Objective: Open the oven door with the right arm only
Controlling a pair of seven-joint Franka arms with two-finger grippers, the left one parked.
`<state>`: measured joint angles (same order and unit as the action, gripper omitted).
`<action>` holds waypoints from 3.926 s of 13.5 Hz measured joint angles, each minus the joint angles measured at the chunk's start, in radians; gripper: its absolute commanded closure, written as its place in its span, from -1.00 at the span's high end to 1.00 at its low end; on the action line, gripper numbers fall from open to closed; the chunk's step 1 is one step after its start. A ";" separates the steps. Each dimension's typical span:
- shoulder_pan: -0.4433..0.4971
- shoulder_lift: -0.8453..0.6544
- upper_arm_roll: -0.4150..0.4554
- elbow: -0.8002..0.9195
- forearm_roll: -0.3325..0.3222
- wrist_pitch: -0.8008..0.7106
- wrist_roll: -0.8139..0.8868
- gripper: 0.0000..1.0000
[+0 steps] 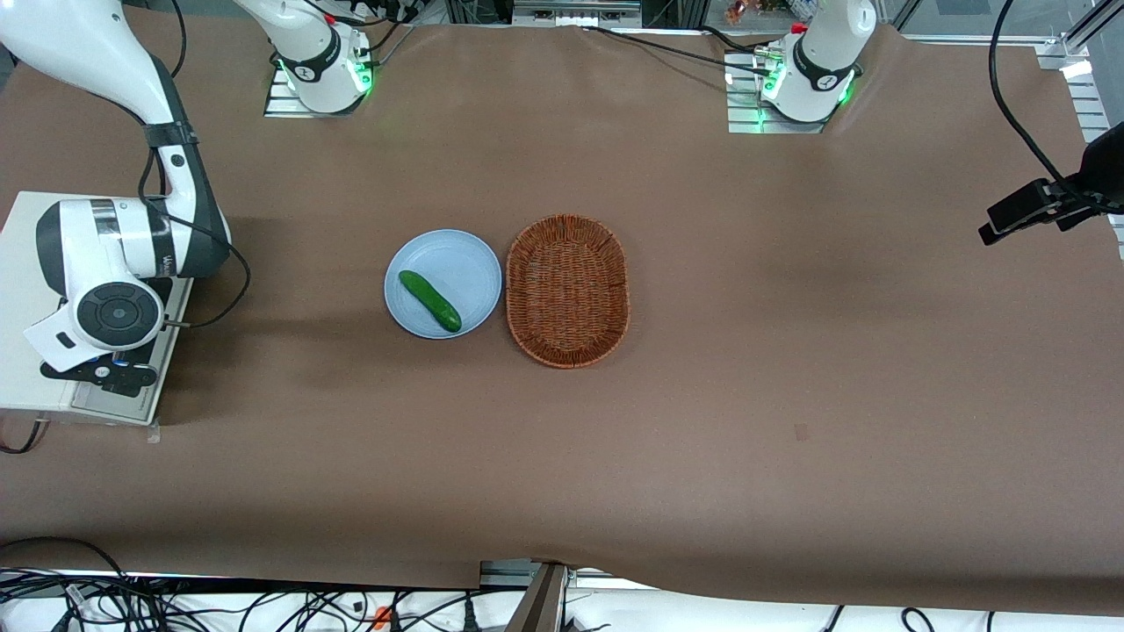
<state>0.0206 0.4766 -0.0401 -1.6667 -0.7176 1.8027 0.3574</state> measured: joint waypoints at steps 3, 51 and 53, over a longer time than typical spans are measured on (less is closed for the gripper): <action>0.001 0.002 0.000 0.000 0.000 -0.001 0.036 -1.00; 0.089 -0.023 0.113 -0.021 0.502 0.161 0.021 -0.37; 0.085 -0.108 0.101 -0.020 0.638 0.073 -0.081 0.63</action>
<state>0.1059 0.3682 0.0605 -1.6862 -0.0793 1.8754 0.2768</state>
